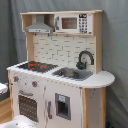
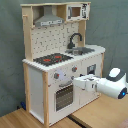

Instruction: Play with the kitchen

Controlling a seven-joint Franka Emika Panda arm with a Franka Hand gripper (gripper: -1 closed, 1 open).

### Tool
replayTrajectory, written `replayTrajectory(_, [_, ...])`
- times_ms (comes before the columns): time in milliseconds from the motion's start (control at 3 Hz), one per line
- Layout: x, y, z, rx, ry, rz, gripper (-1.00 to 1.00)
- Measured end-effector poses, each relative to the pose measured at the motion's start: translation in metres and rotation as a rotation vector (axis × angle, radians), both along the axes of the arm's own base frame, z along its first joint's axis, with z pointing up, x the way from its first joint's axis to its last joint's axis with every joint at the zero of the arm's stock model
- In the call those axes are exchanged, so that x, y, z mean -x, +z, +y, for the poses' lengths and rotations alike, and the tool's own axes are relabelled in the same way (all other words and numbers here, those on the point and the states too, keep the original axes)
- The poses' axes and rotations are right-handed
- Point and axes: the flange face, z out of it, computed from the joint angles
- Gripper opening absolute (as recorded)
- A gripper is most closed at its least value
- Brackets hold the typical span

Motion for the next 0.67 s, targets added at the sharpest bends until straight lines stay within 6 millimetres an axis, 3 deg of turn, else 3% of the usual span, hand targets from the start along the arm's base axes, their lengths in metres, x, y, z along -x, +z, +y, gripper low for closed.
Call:
replayTrajectory(333, [0.026, 0.027, 0.005, -0.089, 0.01, -0.032, 1.0])
replayTrajectory(667, [0.04, 0.026, 0.007, -0.189, 0.0, -0.032, 1.0])
